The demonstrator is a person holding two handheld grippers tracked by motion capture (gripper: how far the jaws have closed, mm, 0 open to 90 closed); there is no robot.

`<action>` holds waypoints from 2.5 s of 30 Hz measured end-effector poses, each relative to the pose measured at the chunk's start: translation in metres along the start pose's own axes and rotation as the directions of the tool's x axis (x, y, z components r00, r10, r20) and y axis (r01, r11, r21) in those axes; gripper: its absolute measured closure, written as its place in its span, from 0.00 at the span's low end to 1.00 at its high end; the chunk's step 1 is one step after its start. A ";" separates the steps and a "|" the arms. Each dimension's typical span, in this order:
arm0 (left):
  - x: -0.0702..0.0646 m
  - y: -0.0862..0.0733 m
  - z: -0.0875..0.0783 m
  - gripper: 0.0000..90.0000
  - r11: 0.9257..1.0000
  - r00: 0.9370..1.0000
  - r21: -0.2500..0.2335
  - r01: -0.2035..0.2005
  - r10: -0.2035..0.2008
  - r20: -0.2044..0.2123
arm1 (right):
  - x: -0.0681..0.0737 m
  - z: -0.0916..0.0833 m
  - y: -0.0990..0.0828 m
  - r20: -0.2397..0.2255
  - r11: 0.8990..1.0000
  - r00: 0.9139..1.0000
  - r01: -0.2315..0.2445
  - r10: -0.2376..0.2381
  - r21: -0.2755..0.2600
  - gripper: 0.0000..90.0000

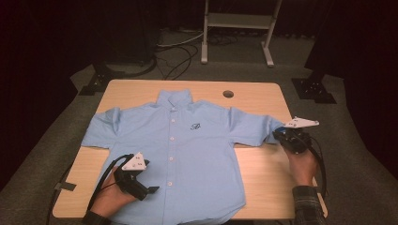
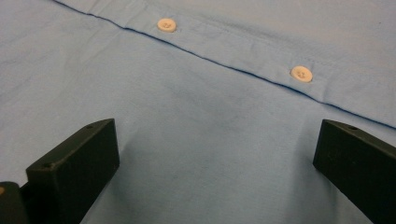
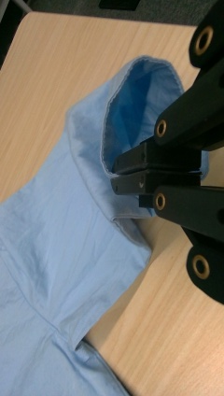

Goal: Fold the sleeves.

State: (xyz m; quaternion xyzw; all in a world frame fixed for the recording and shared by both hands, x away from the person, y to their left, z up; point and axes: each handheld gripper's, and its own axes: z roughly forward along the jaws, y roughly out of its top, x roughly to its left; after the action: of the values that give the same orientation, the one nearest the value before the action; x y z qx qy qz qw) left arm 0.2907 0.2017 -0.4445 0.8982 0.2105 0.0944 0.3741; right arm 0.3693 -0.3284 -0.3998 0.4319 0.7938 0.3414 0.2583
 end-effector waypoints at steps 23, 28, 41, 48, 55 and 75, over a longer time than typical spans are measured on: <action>0.000 0.000 0.000 0.00 1.000 1.000 0.002 -0.002 0.002 0.000 | 0.048 0.033 0.044 -0.136 0.996 0.988 0.070 -0.076 -0.048 0.99; 0.000 0.000 0.000 0.00 1.000 1.000 0.002 -0.001 0.001 -0.001 | 0.062 0.045 0.055 -0.174 0.995 0.980 0.086 -0.095 -0.058 0.99; 0.000 0.000 0.000 0.00 1.000 1.000 0.000 0.000 0.000 -0.001 | 0.095 0.070 0.079 -0.233 0.989 0.962 0.127 -0.141 -0.075 0.99; 0.000 0.000 0.000 0.00 1.000 1.000 0.001 0.000 0.000 -0.001 | 0.109 0.080 0.091 -0.266 0.988 0.953 0.126 -0.146 -0.093 0.99; 0.000 0.000 0.000 0.00 1.000 1.000 0.000 0.000 0.000 -0.001 | 0.122 0.091 0.102 -0.293 0.986 0.943 0.137 -0.159 -0.095 0.99; 0.000 0.000 0.000 0.00 1.000 1.000 0.002 0.000 0.000 -0.001 | 0.179 0.114 0.145 -0.384 0.974 0.898 0.174 -0.216 -0.142 0.99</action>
State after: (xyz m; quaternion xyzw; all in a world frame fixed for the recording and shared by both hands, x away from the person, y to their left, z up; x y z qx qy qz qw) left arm 0.2907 0.2017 -0.4444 0.8985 0.2106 0.0945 0.3733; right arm 0.4355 -0.0810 -0.3819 0.2578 0.8502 0.4349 0.1469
